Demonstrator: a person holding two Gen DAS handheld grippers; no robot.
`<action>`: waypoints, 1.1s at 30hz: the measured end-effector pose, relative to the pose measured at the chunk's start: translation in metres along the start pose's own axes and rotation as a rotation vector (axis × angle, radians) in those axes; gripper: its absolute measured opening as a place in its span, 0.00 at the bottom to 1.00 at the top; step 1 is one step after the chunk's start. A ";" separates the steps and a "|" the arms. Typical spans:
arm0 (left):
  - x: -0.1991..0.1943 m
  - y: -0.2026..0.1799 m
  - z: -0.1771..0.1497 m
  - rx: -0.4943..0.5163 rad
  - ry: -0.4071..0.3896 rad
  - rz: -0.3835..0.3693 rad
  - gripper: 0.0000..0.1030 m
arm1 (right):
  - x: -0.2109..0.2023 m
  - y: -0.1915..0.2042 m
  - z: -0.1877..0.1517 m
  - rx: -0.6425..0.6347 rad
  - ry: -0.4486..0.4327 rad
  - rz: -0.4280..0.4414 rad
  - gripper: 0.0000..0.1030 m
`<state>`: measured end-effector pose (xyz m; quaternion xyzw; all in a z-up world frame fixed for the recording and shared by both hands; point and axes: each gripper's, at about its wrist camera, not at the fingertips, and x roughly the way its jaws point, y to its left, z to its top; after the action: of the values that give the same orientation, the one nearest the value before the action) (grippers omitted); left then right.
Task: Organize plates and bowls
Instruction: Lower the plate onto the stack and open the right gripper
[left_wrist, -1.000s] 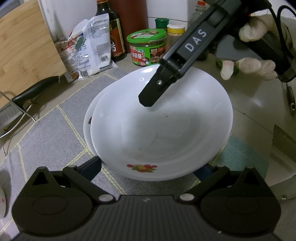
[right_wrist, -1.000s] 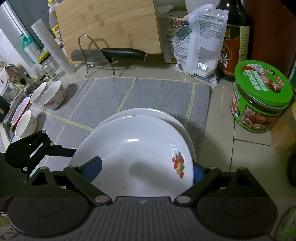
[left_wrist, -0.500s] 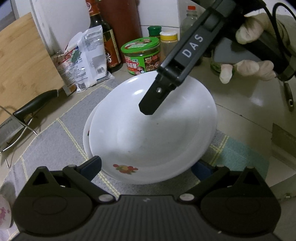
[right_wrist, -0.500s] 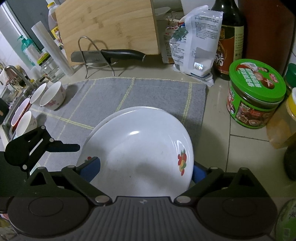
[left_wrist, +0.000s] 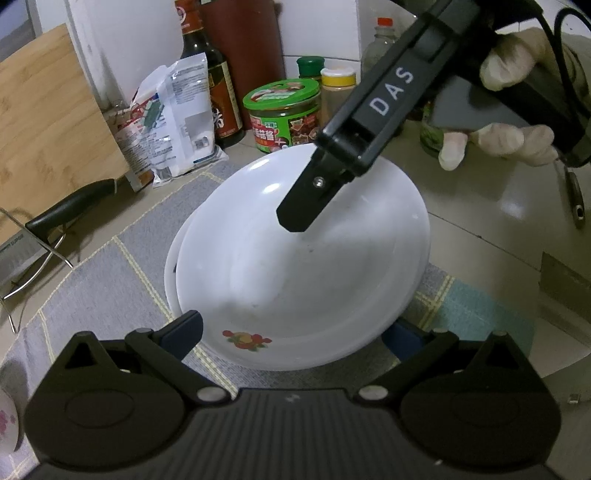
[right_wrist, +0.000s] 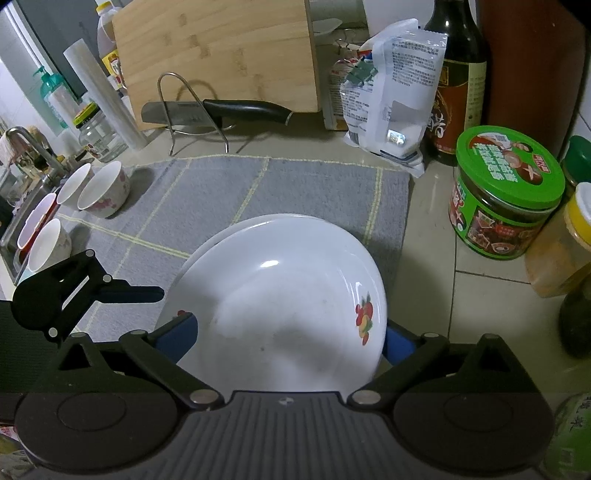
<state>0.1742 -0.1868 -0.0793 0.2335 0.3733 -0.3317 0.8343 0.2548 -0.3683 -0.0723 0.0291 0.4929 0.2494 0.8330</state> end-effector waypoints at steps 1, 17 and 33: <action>0.000 0.000 0.000 -0.002 -0.001 0.002 0.99 | 0.000 0.000 0.000 0.001 0.001 -0.001 1.00; 0.001 0.002 -0.001 -0.031 -0.007 0.016 0.99 | 0.000 0.001 -0.003 0.002 0.017 -0.032 1.00; -0.037 0.023 -0.013 -0.236 -0.135 0.131 0.99 | -0.022 0.044 -0.006 -0.233 -0.169 -0.250 1.00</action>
<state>0.1665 -0.1487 -0.0550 0.1350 0.3368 -0.2455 0.8989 0.2240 -0.3413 -0.0449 -0.1081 0.3885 0.1962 0.8938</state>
